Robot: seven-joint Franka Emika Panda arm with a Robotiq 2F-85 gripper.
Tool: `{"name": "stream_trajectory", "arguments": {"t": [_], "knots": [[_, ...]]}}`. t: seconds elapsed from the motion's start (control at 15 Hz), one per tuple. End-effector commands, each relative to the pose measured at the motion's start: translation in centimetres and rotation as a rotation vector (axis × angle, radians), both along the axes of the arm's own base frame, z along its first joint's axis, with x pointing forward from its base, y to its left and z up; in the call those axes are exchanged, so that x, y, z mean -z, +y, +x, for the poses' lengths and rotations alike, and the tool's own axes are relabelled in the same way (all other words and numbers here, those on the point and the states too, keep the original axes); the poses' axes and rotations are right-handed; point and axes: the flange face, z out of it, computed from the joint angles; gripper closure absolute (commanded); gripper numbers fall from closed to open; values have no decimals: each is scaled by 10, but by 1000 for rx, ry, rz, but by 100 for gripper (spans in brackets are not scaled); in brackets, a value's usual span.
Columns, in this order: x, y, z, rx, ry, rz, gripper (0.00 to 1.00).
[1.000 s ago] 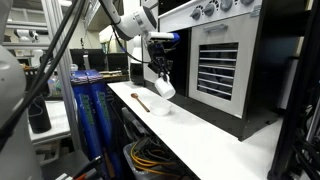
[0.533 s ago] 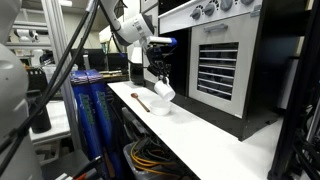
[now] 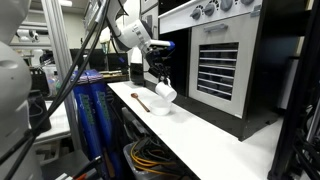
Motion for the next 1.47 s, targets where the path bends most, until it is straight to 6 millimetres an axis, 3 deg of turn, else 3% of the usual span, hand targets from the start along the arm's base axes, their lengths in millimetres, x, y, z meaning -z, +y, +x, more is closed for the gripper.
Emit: {"name": "stream_trajectory", "arguments": {"t": [0.0, 0.93, 1.4], "knots": [[1, 4, 4, -29, 56, -34, 98], [34, 7, 5, -65, 145, -131, 98], [42, 22, 11, -125, 141, -221, 98]]}}
